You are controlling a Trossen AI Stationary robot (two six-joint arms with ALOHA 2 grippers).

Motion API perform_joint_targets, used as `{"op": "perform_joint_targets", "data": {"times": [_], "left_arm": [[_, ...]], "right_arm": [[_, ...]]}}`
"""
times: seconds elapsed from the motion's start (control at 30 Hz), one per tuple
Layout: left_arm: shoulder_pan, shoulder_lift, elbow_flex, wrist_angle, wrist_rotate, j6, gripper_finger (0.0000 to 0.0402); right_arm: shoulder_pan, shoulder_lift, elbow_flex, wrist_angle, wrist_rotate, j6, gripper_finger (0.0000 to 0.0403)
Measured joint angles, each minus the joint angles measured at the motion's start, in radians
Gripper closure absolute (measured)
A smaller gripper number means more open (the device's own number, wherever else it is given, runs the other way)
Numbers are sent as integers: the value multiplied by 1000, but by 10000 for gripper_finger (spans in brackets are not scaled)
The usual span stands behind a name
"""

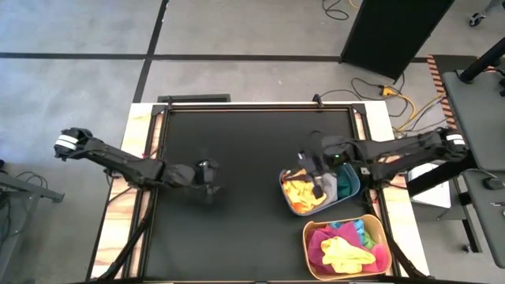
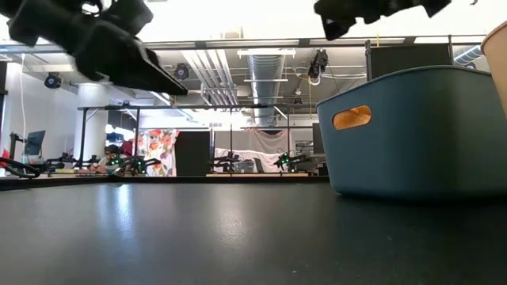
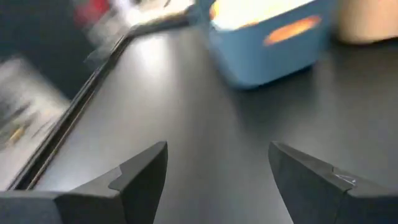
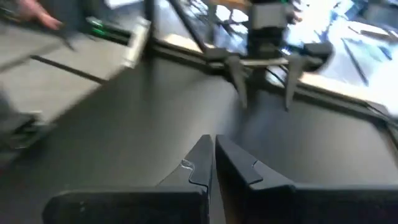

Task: Sort towels by color in basket
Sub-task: Return to Home Position

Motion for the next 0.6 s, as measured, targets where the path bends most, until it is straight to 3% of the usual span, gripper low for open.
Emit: {"op": "perform_joint_targets", "data": {"times": [0.1,0.17,0.33,0.4,0.53,0.6], "left_arm": [[23,-81,-112,193,197,84,138],[56,-158,-181,248,289,56,138],[127,-351,-309,224,310,30,138],[148,-418,-339,227,333,45,138],[196,-532,-394,190,460,36,138],[213,-589,-415,125,475,34,138]], "right_arm": [[0,-65,-90,36,-50,-31,390],[0,-111,-135,28,-64,-32,390],[-12,-212,-173,-141,75,210,390],[-10,-236,-194,-182,71,171,390],[-11,-298,-278,-40,34,94,390],[-12,-335,-334,-10,33,89,390]]}}
